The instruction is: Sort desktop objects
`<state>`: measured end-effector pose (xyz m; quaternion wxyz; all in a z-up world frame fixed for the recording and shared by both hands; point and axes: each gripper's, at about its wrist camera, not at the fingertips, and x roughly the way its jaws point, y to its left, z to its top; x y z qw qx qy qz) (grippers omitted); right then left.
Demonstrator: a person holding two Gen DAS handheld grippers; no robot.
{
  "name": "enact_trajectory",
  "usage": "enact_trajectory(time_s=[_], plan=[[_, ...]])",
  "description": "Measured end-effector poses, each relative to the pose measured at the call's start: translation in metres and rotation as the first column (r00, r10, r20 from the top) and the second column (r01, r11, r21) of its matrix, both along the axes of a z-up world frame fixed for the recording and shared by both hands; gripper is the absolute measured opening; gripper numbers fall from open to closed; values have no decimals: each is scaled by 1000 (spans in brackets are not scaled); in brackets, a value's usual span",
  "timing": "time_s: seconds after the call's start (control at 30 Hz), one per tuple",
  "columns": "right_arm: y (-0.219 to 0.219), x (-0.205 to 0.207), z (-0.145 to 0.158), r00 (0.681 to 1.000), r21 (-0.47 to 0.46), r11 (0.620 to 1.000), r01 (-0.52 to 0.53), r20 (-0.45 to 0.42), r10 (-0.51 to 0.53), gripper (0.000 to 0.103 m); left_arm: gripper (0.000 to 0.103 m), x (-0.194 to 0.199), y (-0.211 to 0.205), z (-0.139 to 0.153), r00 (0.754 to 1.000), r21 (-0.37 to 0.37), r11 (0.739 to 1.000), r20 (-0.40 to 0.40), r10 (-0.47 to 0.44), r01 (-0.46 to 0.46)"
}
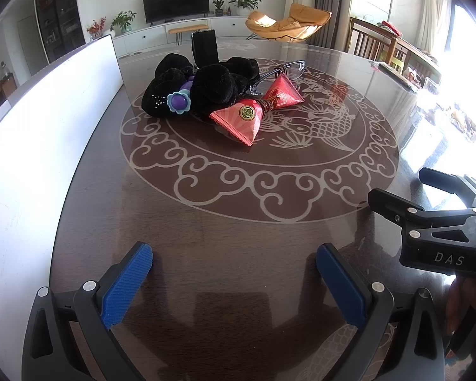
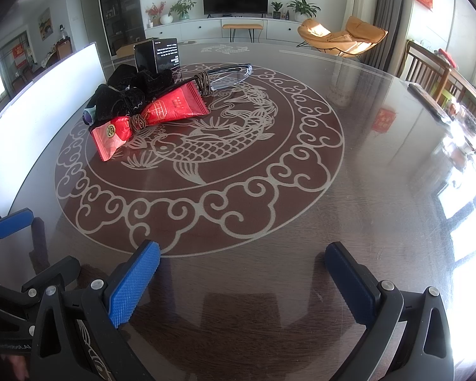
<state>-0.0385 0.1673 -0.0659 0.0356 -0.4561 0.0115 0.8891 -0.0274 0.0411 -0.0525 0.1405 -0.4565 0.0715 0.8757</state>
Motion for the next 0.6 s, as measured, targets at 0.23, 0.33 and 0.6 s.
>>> enact_trajectory(time_s=[0.23,0.33,0.6], plan=[[0,0,0,1000,0,1000,0,0,0,103,103,0,-1,0,1000,0,1000,-1,4,-4],[0,0,0,1000,0,1000,0,0,0,103,103,0,-2,0,1000,1,1000,-1,6,-6],[0,0,0,1000,0,1000,0,0,0,103,103,-1,-10,2,1000,63,998,-2,0,0]])
